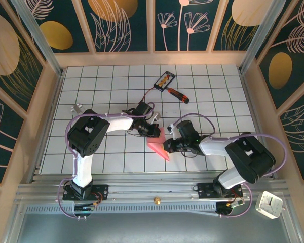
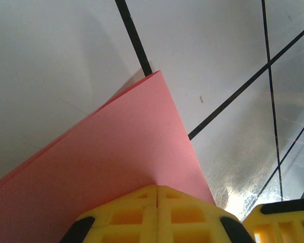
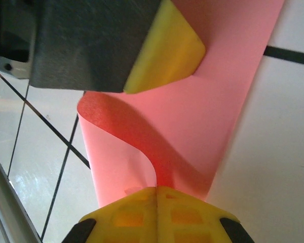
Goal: Fold a paper plane with a square sheet of paper (pick it up from the middle)
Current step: Perform the third fold on the triangle at the bottom-center of the table.
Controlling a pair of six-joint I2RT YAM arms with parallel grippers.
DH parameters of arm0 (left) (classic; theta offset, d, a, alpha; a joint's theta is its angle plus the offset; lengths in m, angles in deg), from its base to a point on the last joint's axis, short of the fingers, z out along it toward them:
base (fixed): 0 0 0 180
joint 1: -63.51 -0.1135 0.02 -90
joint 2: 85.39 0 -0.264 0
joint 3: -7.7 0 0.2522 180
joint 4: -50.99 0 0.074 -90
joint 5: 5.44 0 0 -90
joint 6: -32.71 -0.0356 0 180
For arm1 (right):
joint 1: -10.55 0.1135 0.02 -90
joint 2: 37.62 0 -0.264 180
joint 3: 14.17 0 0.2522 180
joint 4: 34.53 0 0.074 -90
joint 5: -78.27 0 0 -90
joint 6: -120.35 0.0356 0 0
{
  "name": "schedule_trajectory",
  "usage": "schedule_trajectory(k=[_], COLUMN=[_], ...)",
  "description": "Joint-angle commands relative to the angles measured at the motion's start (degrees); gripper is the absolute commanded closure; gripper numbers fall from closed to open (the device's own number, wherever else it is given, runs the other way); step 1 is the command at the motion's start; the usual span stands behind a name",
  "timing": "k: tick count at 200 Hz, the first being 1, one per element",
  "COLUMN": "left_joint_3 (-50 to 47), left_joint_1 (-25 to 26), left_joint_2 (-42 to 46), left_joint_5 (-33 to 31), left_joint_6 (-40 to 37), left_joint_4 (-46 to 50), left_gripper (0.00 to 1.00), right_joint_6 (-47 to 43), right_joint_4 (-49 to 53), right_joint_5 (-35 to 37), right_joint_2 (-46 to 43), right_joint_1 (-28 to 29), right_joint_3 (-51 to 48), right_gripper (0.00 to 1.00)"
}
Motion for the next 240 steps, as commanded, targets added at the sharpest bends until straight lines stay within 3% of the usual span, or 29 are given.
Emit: schedule_trajectory(k=[1, 55, 108, 140, 173, 197, 240], left_joint_3=[-0.6, 1.7, 4.8, 5.6, 1.9, -2.2, -7.0], left_joint_1=[0.0, 0.0, 0.0, 0.0, 0.0, 0.0, 0.0], left_joint_2=[-4.3, -3.9, -2.0, 1.6, 8.1, 12.5, 15.4], left_joint_5=[-5.1, -5.6, -6.4, -9.8, -13.9, -13.4, -12.9], left_joint_6=[-1.2, -0.9, 0.6, 1.8, 5.6, 8.6, 8.7], left_joint_4=[5.7, 7.2, 8.0, 8.1, 5.8, 2.3, 1.0], left_gripper=[0.98, 0.87, 0.69, 0.63, 0.61, 0.6, 0.72], right_joint_6=[-1.2, -0.7, 0.0, 0.8, 1.9, 2.2, 1.1], right_joint_4=[0.2, -0.5, 0.2, 0.2, -0.5, -0.8, 0.6], right_joint_5=[1.1, 1.0, 1.3, 1.7, 1.8, 1.9, 2.0], right_joint_2=[1.2, 2.0, 1.5, 1.4, 1.8, 2.7, 2.4], right_joint_1=[-0.5, -0.7, -0.6, -0.5, -0.1, 0.4, 0.5], right_joint_3=[1.2, 0.7, -0.4, -1.0, -1.4, -1.0, 0.8], right_gripper=[0.96, 0.96, 0.97, 0.97, 0.98, 0.98, 0.98])
